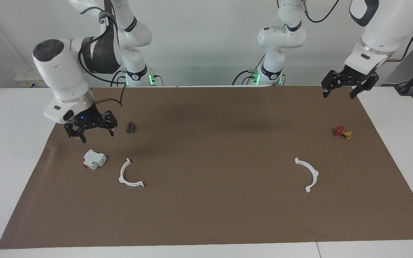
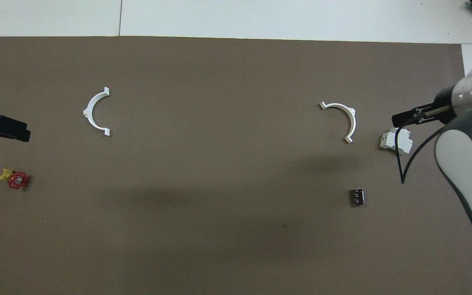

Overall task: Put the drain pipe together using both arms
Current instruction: 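Reach the right gripper toward the white clamp half farther right, then grasp the white clamp half with the right gripper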

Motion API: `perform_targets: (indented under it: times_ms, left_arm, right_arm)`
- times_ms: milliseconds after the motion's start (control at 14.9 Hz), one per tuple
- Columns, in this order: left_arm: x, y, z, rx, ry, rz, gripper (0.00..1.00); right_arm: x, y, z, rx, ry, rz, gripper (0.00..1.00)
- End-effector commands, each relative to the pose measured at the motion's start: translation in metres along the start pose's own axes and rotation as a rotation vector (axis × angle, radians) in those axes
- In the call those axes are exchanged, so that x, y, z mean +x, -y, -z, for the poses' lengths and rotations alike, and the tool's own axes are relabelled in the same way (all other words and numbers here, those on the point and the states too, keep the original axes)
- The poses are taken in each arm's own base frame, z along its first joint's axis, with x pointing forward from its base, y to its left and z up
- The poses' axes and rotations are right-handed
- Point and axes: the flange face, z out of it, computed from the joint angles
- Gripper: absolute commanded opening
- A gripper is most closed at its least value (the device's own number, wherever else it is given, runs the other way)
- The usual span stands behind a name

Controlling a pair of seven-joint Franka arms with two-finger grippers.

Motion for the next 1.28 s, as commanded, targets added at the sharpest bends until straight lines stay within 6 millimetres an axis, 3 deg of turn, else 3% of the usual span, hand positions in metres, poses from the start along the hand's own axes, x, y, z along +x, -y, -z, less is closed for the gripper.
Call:
perform_targets:
  times_ms: [0, 269, 337, 740, 1144, 1212]
  left_arm:
    - [-0.009, 0.002, 0.001, -0.017, 0.003, 0.0, 1.0]
    - [-0.009, 0.002, 0.001, -0.019, 0.003, 0.0, 1.0]
    - [-0.009, 0.002, 0.001, -0.017, 0.003, 0.0, 1.0]
    - [-0.009, 0.002, 0.001, -0.017, 0.003, 0.0, 1.0]
    - [-0.009, 0.002, 0.001, -0.017, 0.003, 0.0, 1.0]
    - [-0.009, 0.002, 0.001, -0.017, 0.003, 0.0, 1.0]
  right_arm:
    - [0.022, -0.006, -0.065, 0.052, -0.063, 0.149, 1.0]
    - [0.039, -0.009, -0.148, 0.031, -0.084, 0.288, 0.99]
    - [0.043, -0.008, -0.157, 0.016, -0.109, 0.3, 0.99]
    - [0.037, -0.004, -0.173, 0.018, -0.096, 0.349, 0.74]
    - [0.022, -0.006, -0.183, 0.038, -0.061, 0.345, 0.73]
    - [0.023, -0.005, -0.183, 0.036, -0.063, 0.346, 0.54]
